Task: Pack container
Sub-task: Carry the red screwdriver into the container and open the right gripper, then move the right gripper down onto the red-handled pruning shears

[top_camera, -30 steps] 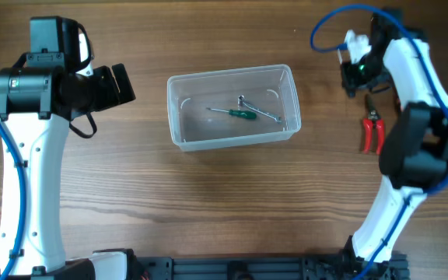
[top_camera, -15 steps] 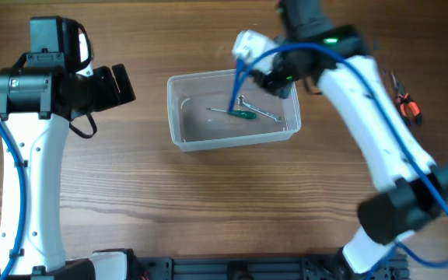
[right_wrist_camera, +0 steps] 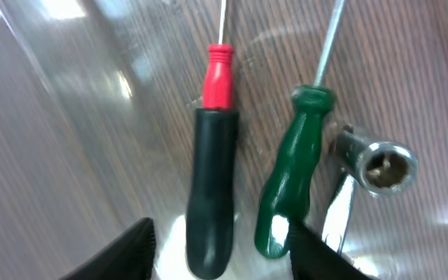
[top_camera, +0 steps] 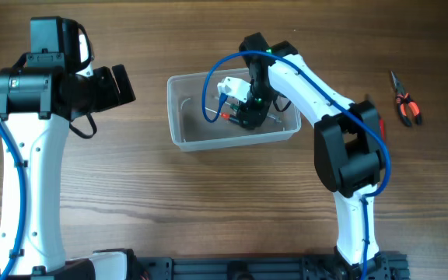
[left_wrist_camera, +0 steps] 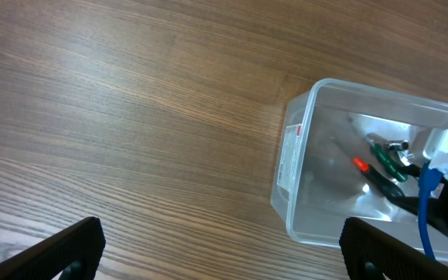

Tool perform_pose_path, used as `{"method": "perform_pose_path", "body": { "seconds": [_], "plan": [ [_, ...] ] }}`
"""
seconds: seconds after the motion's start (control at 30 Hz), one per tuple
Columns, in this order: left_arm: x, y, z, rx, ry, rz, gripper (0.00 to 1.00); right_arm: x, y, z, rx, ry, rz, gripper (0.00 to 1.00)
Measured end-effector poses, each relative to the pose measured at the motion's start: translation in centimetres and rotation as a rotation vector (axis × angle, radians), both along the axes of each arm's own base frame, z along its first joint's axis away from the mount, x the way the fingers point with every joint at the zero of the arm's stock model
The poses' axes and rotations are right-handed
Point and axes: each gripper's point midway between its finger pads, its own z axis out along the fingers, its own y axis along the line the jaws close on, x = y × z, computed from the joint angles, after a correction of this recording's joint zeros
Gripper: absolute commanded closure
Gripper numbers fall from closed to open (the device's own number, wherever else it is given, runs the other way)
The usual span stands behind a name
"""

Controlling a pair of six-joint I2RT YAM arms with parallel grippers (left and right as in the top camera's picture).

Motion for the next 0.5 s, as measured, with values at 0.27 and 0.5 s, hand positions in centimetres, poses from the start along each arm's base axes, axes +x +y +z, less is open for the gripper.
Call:
{"method": "perform_pose_path", "body": {
  "seconds": [0.27,0.5],
  "plan": [
    [0.0,0.0,0.0,0.000,0.000,0.000,0.00,5.8,-7.1,22.6,-0.006,-0.571,-0.544,0.00],
    [0.0,0.0,0.0,0.000,0.000,0.000,0.00,-4.0,-27.9,28.5,-0.093,-0.438,-1.573,0.00]
  ]
}}
